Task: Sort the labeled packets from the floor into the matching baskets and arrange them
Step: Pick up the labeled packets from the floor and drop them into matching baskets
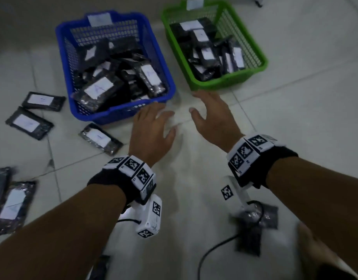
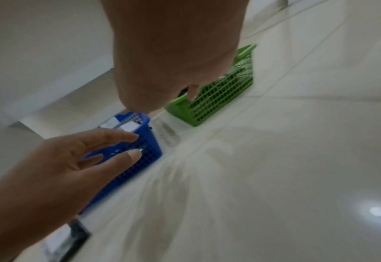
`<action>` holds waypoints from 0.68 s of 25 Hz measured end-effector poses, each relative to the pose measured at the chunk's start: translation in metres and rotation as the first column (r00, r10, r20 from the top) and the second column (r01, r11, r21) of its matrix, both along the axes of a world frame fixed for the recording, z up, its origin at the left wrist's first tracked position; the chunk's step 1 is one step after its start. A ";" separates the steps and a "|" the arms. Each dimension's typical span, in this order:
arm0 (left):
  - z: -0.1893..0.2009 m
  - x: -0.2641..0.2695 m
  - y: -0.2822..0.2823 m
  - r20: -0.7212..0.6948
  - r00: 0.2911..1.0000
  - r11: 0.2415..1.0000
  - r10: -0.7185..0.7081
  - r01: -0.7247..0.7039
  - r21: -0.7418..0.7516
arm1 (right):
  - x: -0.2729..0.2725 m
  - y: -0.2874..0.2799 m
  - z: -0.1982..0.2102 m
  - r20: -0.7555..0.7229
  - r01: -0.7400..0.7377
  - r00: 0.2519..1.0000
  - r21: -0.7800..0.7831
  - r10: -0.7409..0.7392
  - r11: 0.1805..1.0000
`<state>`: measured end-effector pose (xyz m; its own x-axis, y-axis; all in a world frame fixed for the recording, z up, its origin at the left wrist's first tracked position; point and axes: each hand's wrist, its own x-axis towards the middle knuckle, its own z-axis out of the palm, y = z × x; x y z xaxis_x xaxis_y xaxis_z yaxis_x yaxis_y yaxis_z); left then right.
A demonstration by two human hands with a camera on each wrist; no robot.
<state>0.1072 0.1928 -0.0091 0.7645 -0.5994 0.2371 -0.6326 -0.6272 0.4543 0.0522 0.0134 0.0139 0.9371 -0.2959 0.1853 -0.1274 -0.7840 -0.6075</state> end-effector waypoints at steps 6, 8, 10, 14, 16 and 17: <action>-0.020 -0.110 -0.047 -0.153 0.908 0.912 -0.390 0.404 0.070 | -0.175 -0.050 -0.006 -0.356 0.102 0.925 -0.109 -0.135 0.989; -0.024 -0.139 -0.056 -0.226 0.840 0.841 -0.493 0.527 0.122 | -0.213 -0.052 -0.012 -0.475 0.102 0.869 -0.099 -0.137 0.990; -0.029 -0.163 -0.063 -0.275 0.788 0.785 -0.552 0.601 0.147 | -0.241 -0.047 -0.019 -0.569 0.096 0.813 -0.073 -0.120 0.993; -0.039 -0.194 -0.066 -0.327 0.776 0.781 -0.540 0.606 0.149 | -0.270 -0.039 -0.035 -0.621 0.086 0.778 -0.042 -0.094 0.995; -0.040 -0.204 -0.065 -0.349 0.801 0.817 -0.487 0.558 0.141 | -0.274 -0.041 -0.037 -0.600 0.098 0.794 -0.034 -0.099 0.995; -0.038 -0.210 -0.066 -0.359 0.812 0.832 -0.461 0.536 0.143 | -0.277 -0.043 -0.037 -0.589 0.104 0.801 -0.039 -0.107 0.994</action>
